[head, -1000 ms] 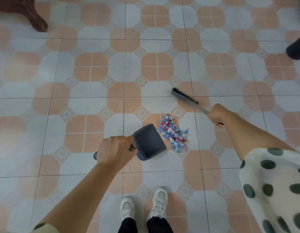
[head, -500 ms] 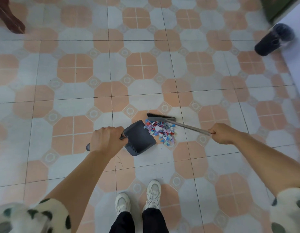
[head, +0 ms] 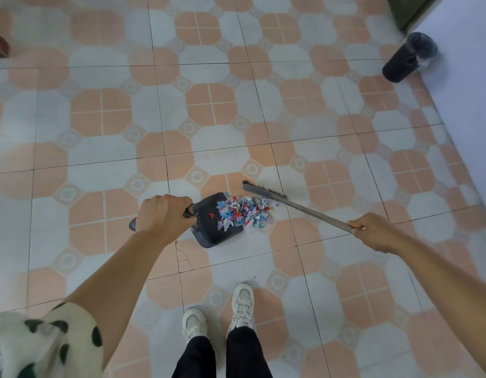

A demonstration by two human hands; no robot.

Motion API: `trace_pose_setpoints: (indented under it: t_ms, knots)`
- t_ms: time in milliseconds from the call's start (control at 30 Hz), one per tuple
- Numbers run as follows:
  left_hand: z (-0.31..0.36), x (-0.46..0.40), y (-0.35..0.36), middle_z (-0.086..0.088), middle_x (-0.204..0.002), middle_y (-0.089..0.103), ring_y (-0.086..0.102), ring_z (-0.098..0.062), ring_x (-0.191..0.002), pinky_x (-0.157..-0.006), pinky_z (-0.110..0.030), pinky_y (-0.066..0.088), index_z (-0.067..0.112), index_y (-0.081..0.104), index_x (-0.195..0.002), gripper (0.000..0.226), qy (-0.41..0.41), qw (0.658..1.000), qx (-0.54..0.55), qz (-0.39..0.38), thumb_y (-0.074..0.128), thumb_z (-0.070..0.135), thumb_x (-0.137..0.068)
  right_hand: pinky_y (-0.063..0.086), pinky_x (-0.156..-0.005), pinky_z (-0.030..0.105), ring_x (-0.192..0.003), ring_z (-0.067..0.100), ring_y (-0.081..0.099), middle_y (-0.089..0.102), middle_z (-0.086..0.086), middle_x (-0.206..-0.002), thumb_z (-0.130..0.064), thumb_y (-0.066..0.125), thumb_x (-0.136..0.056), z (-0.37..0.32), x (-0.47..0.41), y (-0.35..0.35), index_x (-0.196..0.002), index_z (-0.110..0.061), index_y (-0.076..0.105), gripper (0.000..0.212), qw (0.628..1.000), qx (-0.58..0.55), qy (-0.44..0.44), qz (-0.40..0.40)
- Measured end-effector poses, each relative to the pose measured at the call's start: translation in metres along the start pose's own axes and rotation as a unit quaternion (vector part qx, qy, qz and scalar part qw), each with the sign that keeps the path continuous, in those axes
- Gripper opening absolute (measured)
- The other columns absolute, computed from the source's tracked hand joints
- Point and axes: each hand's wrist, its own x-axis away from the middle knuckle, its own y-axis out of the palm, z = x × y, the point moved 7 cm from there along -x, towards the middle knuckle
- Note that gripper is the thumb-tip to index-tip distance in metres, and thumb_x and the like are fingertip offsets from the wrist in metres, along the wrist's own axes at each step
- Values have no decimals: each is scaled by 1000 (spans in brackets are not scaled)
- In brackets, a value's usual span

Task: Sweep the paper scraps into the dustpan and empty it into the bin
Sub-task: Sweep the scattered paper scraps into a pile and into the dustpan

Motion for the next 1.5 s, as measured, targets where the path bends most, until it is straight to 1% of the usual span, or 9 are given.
trace_pose_setpoints:
  t_ms: [133,167,333,633,833,967,1267,1400,1500]
  knots:
    - [6,-4,0,-1,-63,63,55,-23,-61,-51,-24,30,20,64,-75,16,35,999,-20,3,57,31,-82,25,-46,23,-44,14,32,47,8,-60,-7,38,-97,24,-11,20,-124,-11,61,36,987,-119,105,-5]
    - [7,-5,0,-1,-63,63,56,-23,-61,-51,-24,30,19,64,-75,16,41,999,-25,0,56,31,-82,25,-47,24,-45,14,32,45,10,-62,-4,37,-95,26,-15,26,-119,-3,63,36,981,-144,129,-5]
    - [18,-9,2,0,-65,61,57,-24,-64,-56,-26,35,20,62,-78,17,68,996,-57,-23,52,32,-84,24,-37,17,-37,13,34,48,11,-60,3,37,-90,-1,-16,59,-100,5,57,22,955,-235,180,-17]
    - [24,-10,2,1,-68,60,53,-22,-65,-57,-26,34,22,61,-82,17,72,994,-71,-31,50,35,-85,23,-33,14,-30,10,32,47,9,-59,2,36,-89,-59,13,92,-103,4,56,25,926,-329,159,-96]
    - [22,-7,1,1,-69,60,51,-22,-64,-56,-27,31,23,59,-81,18,70,994,-71,-36,50,37,-87,22,-32,13,-34,10,30,46,9,-59,1,39,-83,-77,37,93,-96,-3,60,25,911,-367,120,-143]
    - [18,-4,1,0,-70,63,53,-23,-64,-54,-27,30,21,62,-83,18,69,995,-70,-31,50,34,-86,22,-32,14,-35,9,31,46,10,-59,1,42,-86,-74,47,84,-111,-1,65,35,913,-369,106,-141]
    - [-1,12,-1,-2,-67,64,58,-26,-65,-58,-29,39,18,62,-78,21,52,997,-46,-23,53,35,-85,22,-39,16,-37,12,33,48,10,-59,-2,44,-89,-60,41,34,-122,1,61,37,957,-275,54,-79]
    - [-16,21,-5,0,-62,61,53,-24,-59,-56,-27,38,17,57,-72,21,40,998,-46,-24,53,34,-84,25,-37,15,-37,13,35,50,10,-59,-3,45,-91,-70,25,20,-128,-6,59,40,968,-243,38,-52]
    - [-25,29,-5,0,-62,61,54,-24,-60,-53,-26,34,18,58,-73,19,39,998,-50,-25,53,34,-83,25,-39,17,-41,15,35,48,11,-61,-2,43,-92,-88,-1,17,-124,1,60,36,982,-183,22,-30]
